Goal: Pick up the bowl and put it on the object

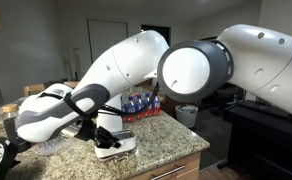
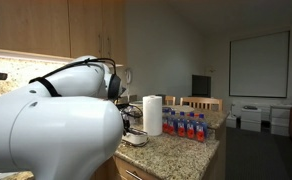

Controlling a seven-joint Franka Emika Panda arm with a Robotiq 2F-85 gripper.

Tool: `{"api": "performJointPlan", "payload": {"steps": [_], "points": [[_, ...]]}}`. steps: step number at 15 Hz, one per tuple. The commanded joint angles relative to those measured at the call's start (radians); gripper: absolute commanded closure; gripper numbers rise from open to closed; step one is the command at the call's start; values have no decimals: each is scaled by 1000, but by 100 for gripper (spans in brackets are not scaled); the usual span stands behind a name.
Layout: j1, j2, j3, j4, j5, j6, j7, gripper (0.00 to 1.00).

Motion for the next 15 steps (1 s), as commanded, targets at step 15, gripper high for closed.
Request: {"api": "performJointPlan", "payload": {"steps": [15], "points": [[-57, -119, 17, -175, 6, 165, 19, 0]]}}
